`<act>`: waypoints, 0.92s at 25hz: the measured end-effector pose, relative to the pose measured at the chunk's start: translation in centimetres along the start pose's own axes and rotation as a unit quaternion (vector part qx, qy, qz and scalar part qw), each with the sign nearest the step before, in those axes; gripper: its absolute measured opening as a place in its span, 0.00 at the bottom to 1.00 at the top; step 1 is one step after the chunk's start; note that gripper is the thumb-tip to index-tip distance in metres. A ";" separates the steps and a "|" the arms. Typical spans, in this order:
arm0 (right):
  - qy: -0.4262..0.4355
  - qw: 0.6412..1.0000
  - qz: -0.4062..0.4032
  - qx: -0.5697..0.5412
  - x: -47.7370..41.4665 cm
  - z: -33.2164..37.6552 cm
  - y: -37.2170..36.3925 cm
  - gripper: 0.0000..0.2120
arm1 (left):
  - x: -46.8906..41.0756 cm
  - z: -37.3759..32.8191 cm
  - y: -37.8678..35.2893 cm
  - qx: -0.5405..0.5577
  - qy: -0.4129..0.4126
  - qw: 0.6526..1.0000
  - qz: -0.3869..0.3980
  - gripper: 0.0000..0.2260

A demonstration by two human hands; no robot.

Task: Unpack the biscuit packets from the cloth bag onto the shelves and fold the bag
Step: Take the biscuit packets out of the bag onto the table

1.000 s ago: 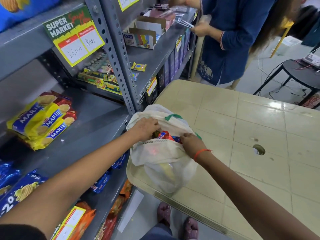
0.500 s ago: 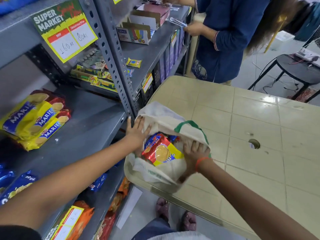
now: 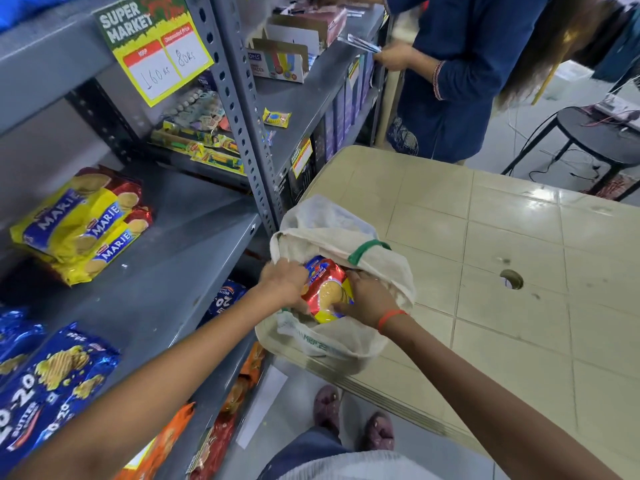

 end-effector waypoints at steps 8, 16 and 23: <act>-0.031 0.981 0.051 -0.185 -0.7 -1.0 0.1 0.37 | 0.5 -1.1 -1.0 0.247 0.049 0.967 -0.039 0.28; -0.022 0.842 0.029 -0.538 0.4 -4.3 4.8 0.23 | 1.2 -3.0 6.5 0.373 -0.020 0.878 -0.300 0.29; -0.120 0.673 0.049 -0.729 0.8 -9.9 9.2 0.15 | -1.8 -9.4 6.6 0.520 -0.108 0.774 -0.346 0.18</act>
Point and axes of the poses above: each hand's wrist, its own x-axis away from the middle knuckle, its own y-axis out of the back of the hand, z = x × y, the point moved 5 cm from there along -x, towards the middle knuckle, and after that the axes turned 15 degrees about -y, right-handed, at the moved point
